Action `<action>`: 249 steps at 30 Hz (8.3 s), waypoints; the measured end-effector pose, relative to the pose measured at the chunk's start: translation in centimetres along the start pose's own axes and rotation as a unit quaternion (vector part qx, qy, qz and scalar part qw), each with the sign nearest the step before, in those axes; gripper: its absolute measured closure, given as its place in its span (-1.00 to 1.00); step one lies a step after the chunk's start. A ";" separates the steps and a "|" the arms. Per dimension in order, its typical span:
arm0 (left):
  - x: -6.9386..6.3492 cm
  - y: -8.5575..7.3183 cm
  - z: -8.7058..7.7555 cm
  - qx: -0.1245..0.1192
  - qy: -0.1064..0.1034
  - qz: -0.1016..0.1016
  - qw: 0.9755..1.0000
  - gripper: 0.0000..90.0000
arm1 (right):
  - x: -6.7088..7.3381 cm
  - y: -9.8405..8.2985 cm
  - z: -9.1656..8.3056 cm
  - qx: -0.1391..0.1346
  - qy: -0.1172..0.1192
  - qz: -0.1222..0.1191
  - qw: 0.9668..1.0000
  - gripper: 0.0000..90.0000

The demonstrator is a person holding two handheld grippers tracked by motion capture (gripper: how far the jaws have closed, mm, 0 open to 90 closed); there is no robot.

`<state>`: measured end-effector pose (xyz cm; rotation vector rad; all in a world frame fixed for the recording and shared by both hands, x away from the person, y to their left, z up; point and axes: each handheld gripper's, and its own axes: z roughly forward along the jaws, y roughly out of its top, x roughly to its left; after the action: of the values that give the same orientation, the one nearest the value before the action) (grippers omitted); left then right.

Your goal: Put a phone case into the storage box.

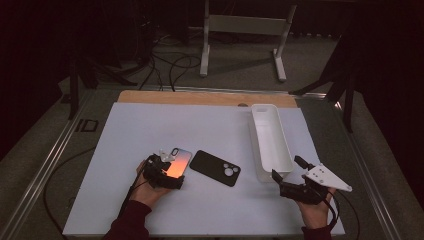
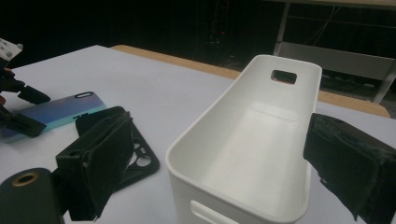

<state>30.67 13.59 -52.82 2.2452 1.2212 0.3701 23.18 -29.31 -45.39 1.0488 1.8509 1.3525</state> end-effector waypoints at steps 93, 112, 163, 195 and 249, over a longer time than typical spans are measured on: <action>-3.9 9.4 -8.4 -0.186 -0.001 0.150 0.971 -0.63 | -0.7 6.0 6.9 0.046 0.148 0.058 0.986 -0.82; -7.2 10.7 -8.3 -0.207 -0.023 0.194 0.959 -0.63 | 0.9 7.8 8.3 0.039 0.185 0.078 0.979 -0.82; -8.8 10.6 -7.2 -0.216 -0.121 0.173 0.953 -0.85 | 2.1 9.4 8.3 0.034 0.255 0.112 0.960 0.93; -8.3 10.0 -6.2 -0.190 -0.250 0.175 0.933 -0.27 | 3.7 10.5 7.7 0.021 0.370 0.051 0.927 0.93; -8.1 9.2 -6.3 -0.241 -0.120 0.121 0.955 0.79 | 4.1 10.5 7.4 0.003 0.191 0.059 0.980 -0.80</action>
<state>29.41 4.93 -42.13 1.9394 0.6448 0.4200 29.82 -20.59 -37.56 0.9650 2.0907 1.7178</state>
